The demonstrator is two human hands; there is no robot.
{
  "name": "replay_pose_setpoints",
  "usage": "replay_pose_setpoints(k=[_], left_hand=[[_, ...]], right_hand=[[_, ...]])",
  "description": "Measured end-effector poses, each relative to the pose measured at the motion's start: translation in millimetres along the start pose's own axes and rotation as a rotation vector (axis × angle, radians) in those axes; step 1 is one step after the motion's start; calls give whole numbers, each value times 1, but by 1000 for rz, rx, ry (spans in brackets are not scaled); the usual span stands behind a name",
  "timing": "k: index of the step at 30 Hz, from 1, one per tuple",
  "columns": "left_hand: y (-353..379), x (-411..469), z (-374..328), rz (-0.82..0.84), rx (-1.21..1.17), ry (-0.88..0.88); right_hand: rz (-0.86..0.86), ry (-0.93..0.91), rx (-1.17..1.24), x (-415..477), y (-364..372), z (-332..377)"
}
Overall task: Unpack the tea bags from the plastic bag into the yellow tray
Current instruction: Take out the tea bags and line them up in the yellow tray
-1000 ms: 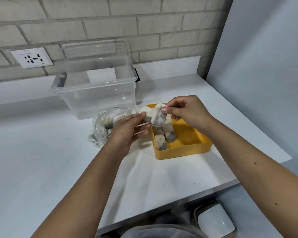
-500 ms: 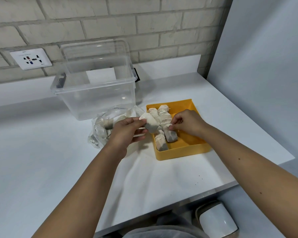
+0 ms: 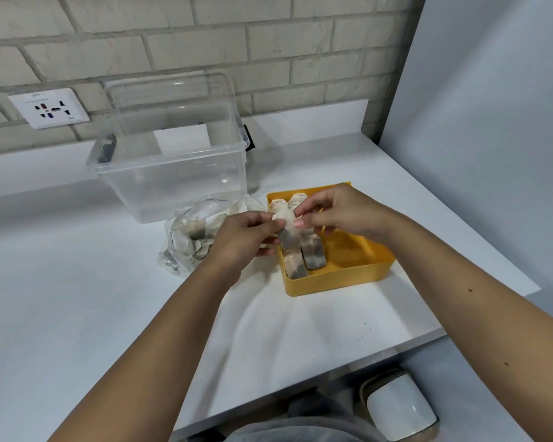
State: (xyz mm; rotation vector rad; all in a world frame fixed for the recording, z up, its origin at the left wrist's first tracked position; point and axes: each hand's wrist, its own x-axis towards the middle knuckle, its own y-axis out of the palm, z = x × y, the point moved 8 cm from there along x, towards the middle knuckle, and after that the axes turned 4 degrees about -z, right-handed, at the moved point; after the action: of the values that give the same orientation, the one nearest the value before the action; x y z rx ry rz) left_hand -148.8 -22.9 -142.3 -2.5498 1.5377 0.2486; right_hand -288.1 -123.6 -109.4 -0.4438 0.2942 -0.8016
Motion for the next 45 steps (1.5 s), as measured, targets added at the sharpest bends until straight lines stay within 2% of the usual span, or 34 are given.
replay_pose_setpoints(k=[6,8,12,18,26,37,42,45], left_hand=[[12,0,-11,4,26,48],[5,-1,-5,-17,22,40],[-17,-2,7,-73,1,7],[-29,-3,11,-107,5,-8],[-24,-3,12,-98,4,-19],[-31,-7,7,-103,21,-21],[-77,-9,-21,-209,32,56],[-119,-9,-38,-306,89,135]], right_hand=[[-62,28,-111,-5,-10,-4],[-71,96,-132,-7,-14,-25],[34,282,-134,-14,3,-71],[1,339,-102,-6,14,-85],[-96,292,-68,4,13,-81],[-109,294,-169,4,10,-75],[-250,143,-389,10,-2,-39],[-302,-5,-354,13,3,-1]])
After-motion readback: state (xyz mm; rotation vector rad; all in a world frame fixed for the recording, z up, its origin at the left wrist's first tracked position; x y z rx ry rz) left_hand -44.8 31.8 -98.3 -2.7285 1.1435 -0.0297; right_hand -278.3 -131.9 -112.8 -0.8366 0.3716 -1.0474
